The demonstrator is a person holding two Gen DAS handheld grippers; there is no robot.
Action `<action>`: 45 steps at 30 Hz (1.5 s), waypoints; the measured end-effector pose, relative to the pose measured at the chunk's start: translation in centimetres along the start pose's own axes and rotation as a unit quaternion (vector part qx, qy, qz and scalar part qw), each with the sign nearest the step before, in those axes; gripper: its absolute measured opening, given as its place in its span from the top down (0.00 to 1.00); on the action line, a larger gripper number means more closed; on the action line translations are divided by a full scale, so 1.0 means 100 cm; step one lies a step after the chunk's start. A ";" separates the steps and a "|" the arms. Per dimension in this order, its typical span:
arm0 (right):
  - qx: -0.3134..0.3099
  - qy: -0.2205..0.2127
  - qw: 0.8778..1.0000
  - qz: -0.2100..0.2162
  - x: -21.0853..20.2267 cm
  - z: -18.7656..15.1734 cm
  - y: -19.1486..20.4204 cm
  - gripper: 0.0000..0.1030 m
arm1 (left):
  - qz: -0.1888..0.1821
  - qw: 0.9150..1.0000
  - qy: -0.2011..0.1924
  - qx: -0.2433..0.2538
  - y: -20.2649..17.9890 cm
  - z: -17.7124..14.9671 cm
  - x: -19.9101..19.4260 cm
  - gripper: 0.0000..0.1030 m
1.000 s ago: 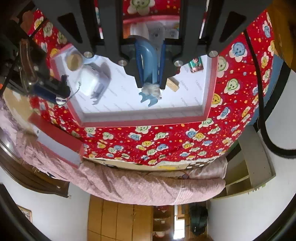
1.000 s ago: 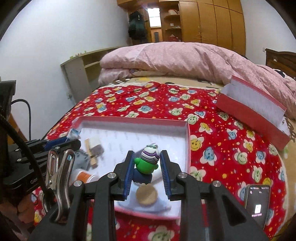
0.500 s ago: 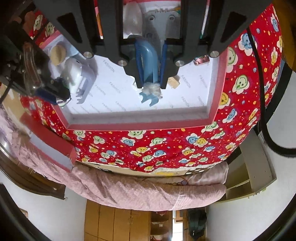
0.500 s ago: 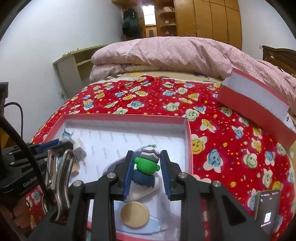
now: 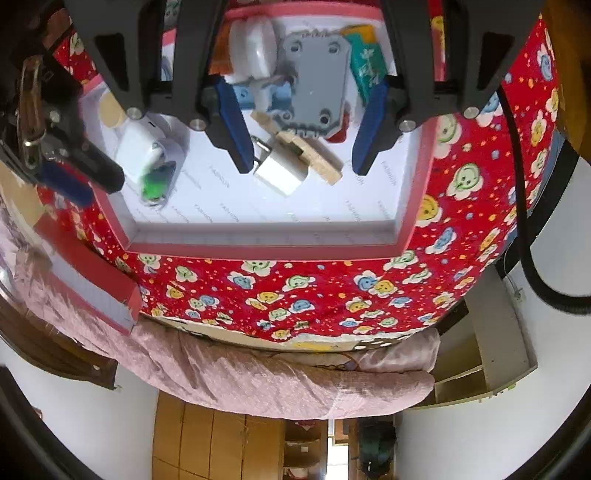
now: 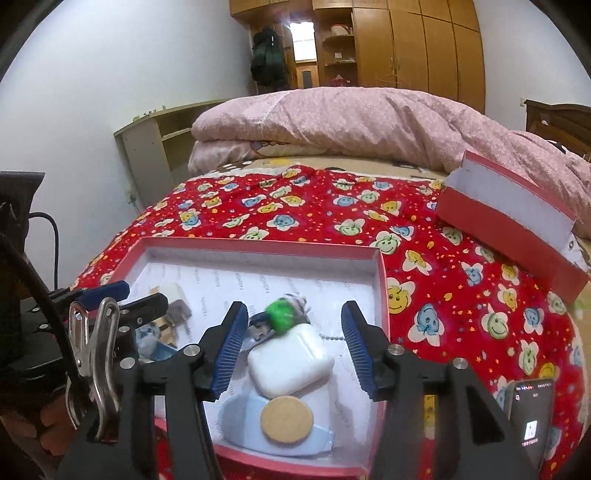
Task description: Organize rigid objects
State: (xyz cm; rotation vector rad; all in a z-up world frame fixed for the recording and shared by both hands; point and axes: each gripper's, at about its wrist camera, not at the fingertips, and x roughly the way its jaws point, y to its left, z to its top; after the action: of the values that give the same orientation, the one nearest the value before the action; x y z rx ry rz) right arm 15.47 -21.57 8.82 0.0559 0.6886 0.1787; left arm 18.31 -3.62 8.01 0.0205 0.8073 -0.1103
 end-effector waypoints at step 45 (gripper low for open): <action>0.001 0.085 0.995 -0.054 -0.049 -0.121 0.031 0.47 | 0.026 0.998 0.057 0.000 -0.002 -0.128 -0.053 0.39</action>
State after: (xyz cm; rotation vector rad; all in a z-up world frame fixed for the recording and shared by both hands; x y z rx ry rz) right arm 3.62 -19.53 2.87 0.0051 0.8603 0.0802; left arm 5.44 -2.55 2.93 0.0478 0.9205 -0.0604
